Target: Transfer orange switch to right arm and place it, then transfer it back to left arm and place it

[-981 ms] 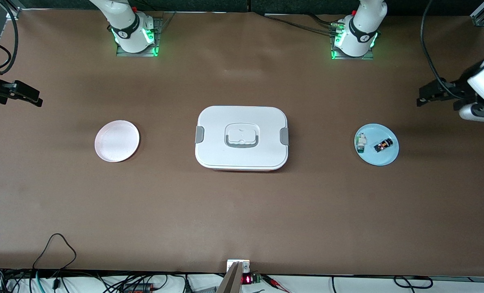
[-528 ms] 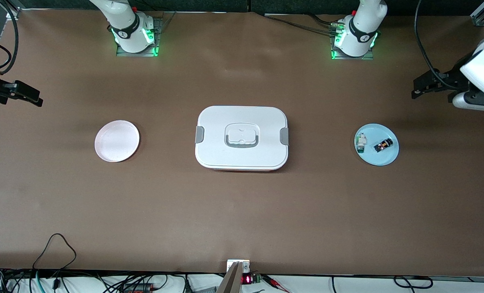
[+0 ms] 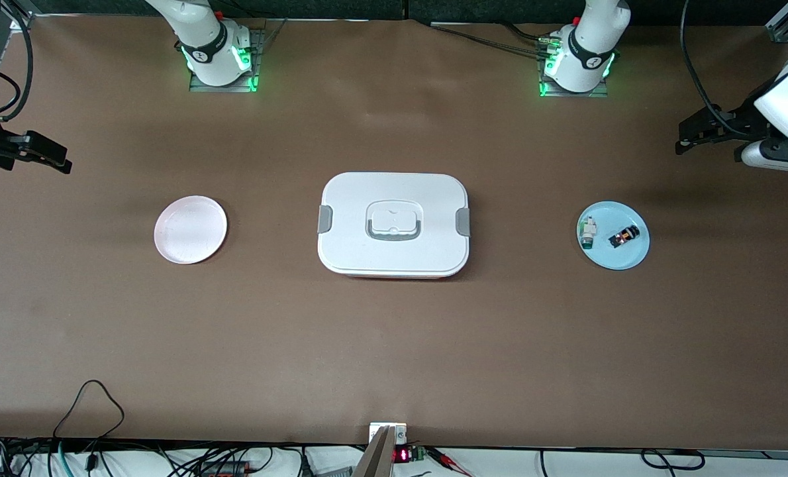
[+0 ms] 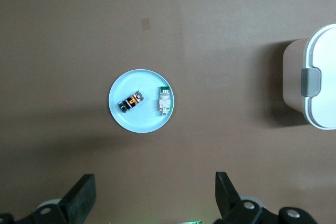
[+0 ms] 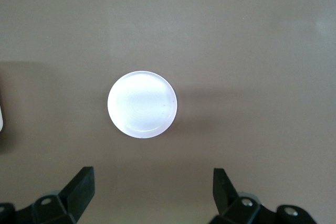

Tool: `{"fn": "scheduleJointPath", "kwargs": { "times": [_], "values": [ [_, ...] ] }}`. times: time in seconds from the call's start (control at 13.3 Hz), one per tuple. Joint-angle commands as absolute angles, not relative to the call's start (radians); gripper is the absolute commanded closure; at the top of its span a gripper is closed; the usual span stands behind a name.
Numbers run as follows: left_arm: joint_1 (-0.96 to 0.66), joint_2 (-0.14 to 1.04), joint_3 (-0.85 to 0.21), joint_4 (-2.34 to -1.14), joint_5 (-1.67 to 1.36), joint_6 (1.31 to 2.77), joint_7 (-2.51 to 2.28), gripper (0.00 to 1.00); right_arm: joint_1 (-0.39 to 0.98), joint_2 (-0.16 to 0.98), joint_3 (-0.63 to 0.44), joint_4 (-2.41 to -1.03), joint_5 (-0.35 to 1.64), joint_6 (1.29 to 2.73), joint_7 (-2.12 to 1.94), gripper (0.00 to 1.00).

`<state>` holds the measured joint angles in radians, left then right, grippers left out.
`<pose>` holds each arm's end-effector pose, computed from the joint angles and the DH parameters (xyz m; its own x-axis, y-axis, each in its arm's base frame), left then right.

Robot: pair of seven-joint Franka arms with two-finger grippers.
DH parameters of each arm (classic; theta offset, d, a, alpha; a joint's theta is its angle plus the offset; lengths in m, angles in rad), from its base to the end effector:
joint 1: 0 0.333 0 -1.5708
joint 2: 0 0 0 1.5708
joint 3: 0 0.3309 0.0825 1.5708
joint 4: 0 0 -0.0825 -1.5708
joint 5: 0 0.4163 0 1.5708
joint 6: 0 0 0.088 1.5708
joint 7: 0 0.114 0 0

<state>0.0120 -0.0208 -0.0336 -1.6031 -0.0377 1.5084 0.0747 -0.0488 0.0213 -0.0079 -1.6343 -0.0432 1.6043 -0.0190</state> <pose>0.5719 -0.0170 0.6231 0.9926 -0.0983 -0.0708 -0.0955 -0.9945 0.0424 0.5921 -0.0384 0.5908 0.9980 -0.0362 -0.0521 -0.0340 -0.9985 0.0422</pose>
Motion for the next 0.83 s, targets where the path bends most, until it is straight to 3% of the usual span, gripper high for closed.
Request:
{"fn": "scheduleJointPath", "kwargs": {
  "times": [0.0, 0.75],
  "values": [
    [-0.009, -0.032, -0.014, -1.614, -0.031, 1.523, 0.098, 0.0, -0.049, 0.023, -0.002, -1.615, -0.041, 1.589, -0.032, 0.0],
    [0.028, -0.005, -0.025, -1.594, -0.026, 1.522, -0.002, 0.0, -0.049, 0.025, -0.002, -1.615, -0.034, 1.589, -0.02, 0.0]
  ]
}}
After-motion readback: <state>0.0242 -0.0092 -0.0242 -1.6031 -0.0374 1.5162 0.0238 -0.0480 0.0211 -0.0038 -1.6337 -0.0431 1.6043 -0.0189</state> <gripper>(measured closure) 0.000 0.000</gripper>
